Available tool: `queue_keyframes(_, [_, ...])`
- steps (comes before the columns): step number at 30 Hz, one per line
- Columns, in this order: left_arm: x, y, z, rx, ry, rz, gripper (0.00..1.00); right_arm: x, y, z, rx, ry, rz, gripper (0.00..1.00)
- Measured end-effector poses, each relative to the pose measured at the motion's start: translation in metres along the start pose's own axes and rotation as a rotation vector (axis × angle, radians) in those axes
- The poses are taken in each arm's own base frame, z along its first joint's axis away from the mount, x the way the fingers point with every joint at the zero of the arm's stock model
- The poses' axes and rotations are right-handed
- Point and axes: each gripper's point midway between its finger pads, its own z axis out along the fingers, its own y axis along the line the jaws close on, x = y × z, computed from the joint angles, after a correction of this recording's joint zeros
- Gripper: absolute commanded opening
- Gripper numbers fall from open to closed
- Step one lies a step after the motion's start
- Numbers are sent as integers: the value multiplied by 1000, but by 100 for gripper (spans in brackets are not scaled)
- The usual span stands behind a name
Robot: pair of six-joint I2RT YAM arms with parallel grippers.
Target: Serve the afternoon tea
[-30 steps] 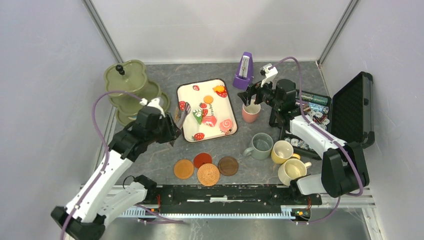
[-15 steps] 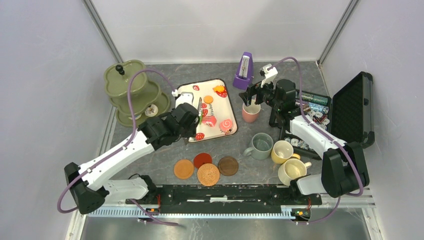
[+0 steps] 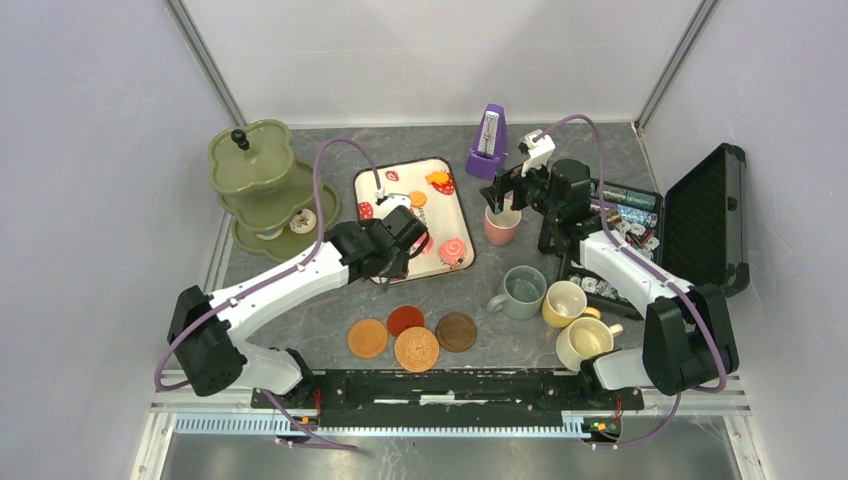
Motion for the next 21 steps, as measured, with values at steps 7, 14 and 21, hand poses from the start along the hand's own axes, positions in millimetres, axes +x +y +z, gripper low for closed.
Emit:
queue_keyframes(7, [7, -3, 14, -29, 42, 25, 52, 0, -1, 0, 3, 0, -3, 92])
queue_keyframes(14, [16, -5, 26, -58, 79, 48, 48, 0, -1, 0, 5, 2, -9, 92])
queue_keyframes(21, [13, -5, 27, -64, 74, 48, 40, 1, -1, 0, 5, 3, -9, 92])
